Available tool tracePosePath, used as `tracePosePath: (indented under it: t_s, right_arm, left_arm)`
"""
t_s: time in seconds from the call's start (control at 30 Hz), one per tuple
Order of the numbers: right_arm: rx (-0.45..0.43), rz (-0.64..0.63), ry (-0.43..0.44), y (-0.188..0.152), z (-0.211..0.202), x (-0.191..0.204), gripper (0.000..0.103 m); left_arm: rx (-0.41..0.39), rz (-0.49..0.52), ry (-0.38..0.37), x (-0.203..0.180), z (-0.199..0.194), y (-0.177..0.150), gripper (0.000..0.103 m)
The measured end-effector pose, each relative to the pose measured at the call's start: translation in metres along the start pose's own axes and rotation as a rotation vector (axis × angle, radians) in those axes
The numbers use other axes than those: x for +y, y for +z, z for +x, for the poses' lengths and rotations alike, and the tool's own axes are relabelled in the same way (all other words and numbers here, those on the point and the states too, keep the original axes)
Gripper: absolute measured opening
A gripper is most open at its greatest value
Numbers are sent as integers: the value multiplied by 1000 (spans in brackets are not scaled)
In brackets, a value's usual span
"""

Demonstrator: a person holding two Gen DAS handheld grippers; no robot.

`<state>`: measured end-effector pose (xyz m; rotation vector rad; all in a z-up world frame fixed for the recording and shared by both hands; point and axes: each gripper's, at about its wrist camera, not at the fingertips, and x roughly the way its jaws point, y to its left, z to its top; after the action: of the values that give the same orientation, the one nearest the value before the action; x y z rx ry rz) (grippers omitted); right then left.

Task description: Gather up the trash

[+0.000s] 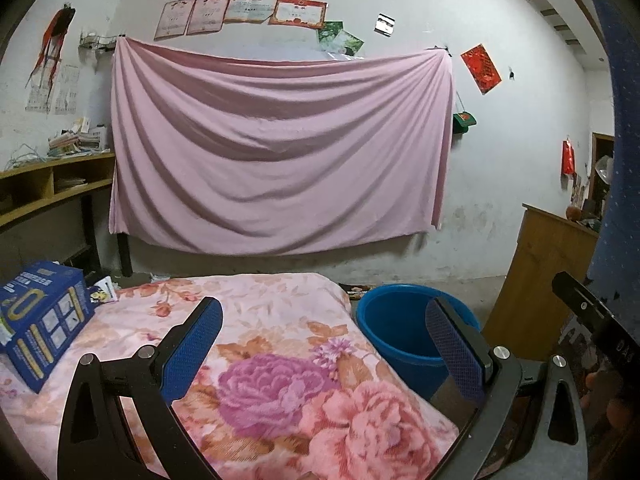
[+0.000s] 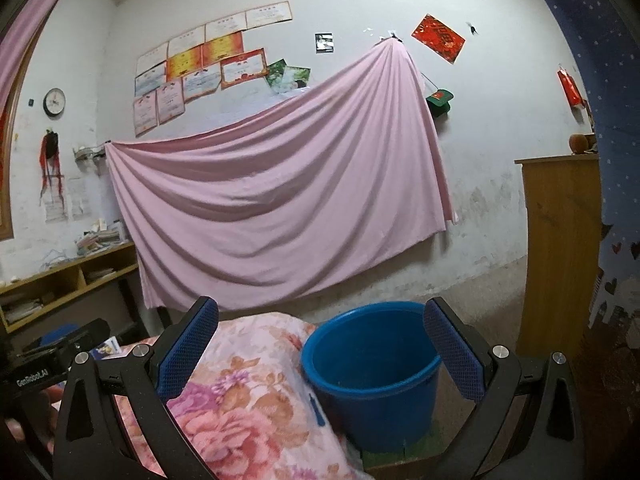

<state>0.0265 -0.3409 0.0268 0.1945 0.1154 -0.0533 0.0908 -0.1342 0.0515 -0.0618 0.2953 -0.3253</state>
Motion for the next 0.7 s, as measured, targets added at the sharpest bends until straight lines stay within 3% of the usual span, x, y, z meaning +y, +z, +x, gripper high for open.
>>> tracePosePath:
  t_s: [0.7]
  right_arm:
    - [-38, -62, 21, -42, -66, 69, 103]
  left_arm:
    - [-71, 29, 66, 28, -91, -50, 100]
